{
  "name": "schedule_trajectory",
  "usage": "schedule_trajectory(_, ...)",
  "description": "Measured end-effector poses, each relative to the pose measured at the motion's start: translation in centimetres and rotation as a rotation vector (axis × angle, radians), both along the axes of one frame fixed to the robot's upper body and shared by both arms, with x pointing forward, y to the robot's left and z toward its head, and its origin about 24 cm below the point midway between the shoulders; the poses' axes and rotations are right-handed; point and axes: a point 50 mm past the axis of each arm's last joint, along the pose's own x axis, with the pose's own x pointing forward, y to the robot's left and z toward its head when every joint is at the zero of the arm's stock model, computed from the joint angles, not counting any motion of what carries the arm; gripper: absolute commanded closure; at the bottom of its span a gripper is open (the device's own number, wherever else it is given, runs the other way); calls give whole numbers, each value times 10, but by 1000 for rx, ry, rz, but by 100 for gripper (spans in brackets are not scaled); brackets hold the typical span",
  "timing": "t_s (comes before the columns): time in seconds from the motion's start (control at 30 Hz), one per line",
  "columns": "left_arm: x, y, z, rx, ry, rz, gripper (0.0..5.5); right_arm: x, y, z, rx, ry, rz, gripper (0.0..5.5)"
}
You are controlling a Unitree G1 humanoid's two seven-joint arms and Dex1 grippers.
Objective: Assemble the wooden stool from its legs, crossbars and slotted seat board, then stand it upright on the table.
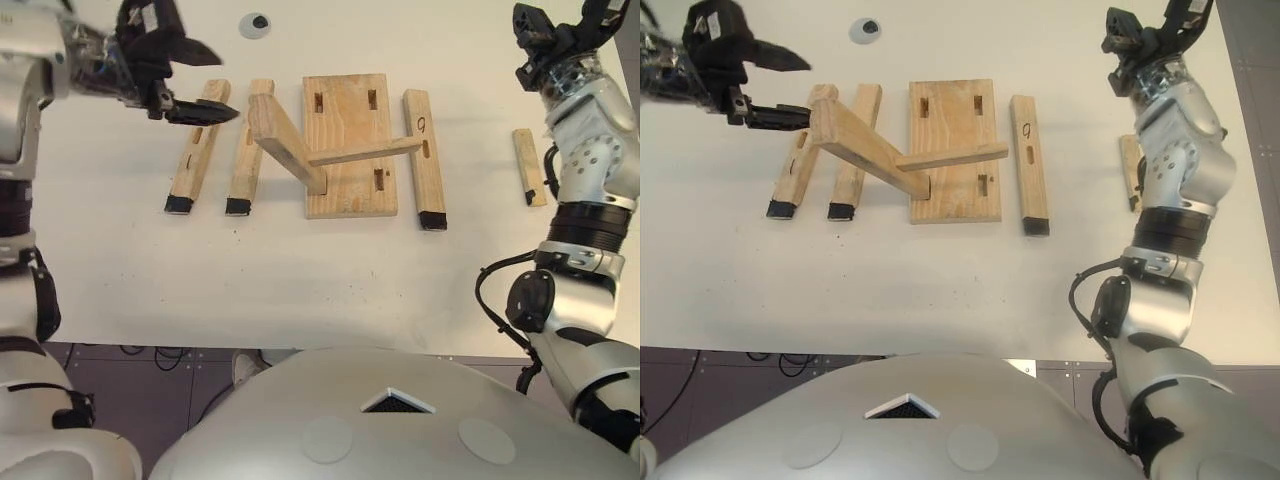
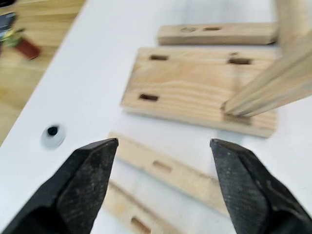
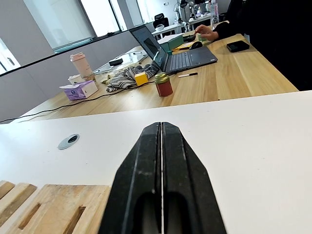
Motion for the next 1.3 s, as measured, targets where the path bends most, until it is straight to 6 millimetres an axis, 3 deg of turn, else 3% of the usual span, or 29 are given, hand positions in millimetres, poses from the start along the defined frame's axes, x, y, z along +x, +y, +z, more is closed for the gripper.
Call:
schedule_trajectory(0.07,-7,8,-30,-102,-22,250,203,-1,-3,1,7,-21,-58,550)
schedule_trajectory(0.13,-22,2,-77,-175,57,441,203,-1,-1,-2,27,-23,-97,550)
schedule_trajectory(0.2,-30,2,-95,-169,87,536,185,-1,-4,-2,23,-30,-116,550)
schedule_trajectory(0.33,-38,15,-102,-152,85,642,126,-1,-9,-8,19,-3,-134,550)
schedule_trajectory(0.4,-38,18,-101,-152,77,661,126,1,-9,-8,21,4,-129,550)
schedule_trajectory(0.53,-51,23,-115,-142,156,684,191,2,-15,-6,-6,8,-135,550)
schedule_trajectory(0.67,-57,28,-117,-159,183,705,246,3,-16,-4,-10,-2,-128,550)
schedule_trajectory(0.9,-55,27,-119,-175,148,707,343,6,-15,-2,-11,-11,-117,550)
schedule_trajectory(0.97,-54,28,-119,-166,135,716,349,8,-11,0,-14,-18,-90,550)
schedule_trajectory(1.1,-43,23,-103,-208,75,684,349,14,-6,4,7,-19,-32,488)
schedule_trajectory(1.2,1,3,-46,-353,-94,526,349,24,4,23,152,-45,83,426)
schedule_trajectory(1.3,34,-38,18,-564,-152,274,349,30,24,55,431,-87,327,371)
